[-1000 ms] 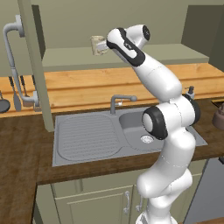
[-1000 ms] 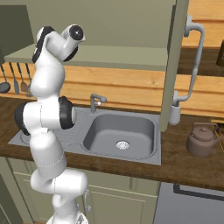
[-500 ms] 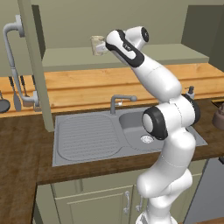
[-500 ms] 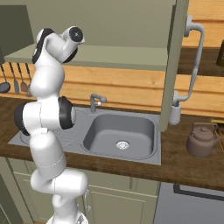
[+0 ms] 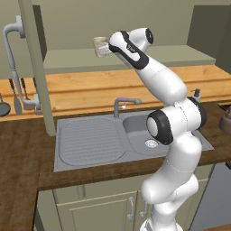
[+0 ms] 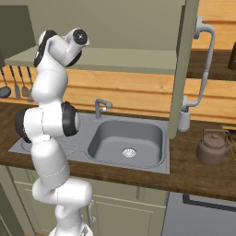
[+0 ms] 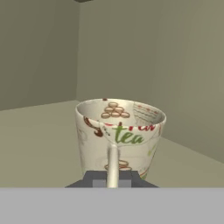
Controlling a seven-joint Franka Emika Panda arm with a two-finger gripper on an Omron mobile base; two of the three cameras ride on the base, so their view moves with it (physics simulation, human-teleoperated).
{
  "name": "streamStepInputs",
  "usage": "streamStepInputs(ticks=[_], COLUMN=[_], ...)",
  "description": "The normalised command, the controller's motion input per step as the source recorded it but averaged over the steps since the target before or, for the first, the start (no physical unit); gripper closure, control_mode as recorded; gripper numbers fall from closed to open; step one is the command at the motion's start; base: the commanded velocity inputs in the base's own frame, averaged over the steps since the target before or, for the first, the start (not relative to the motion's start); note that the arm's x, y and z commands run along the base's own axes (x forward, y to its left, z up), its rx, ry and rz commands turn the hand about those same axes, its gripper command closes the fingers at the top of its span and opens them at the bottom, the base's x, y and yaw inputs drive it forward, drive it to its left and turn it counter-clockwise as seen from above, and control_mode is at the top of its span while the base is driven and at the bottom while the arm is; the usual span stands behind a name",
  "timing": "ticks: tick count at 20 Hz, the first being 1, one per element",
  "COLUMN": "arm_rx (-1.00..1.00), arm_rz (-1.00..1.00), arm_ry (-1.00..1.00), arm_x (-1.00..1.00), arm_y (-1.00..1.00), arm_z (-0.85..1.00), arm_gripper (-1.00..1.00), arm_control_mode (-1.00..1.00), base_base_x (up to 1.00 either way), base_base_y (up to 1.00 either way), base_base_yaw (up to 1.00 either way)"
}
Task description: Pick the kettle from the counter and place it on the tray. Then pick the mug from the cabinet and place it on the tray. Then close the cabinet doors.
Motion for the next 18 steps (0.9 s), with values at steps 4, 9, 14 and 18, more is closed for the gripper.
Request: streamStepInputs(ticks=[4,9,14,18], arm_rx=[0.00,0.00,0.00,0.00], arm_rz=[0.00,0.00,0.00,-0.01], arm_ry=[0.00,-0.01,0.00,0.00], arm_x=[0.00,-0.01,-0.03,-0.17], arm_y=[0.00,0.00,0.00,0.00], arm_z=[-0.02,0.00,0.00,0.00], arm_gripper=[1.00,1.00,1.00,1.00], arm_control_mode=[-1.00,-1.00,-1.00,-1.00], base_base_x=[0.00,0.00,0.00,0.00], base_base_y=[0.00,0.00,0.00,0.00], base_base_yaw=[0.00,0.00,0.00,0.00])
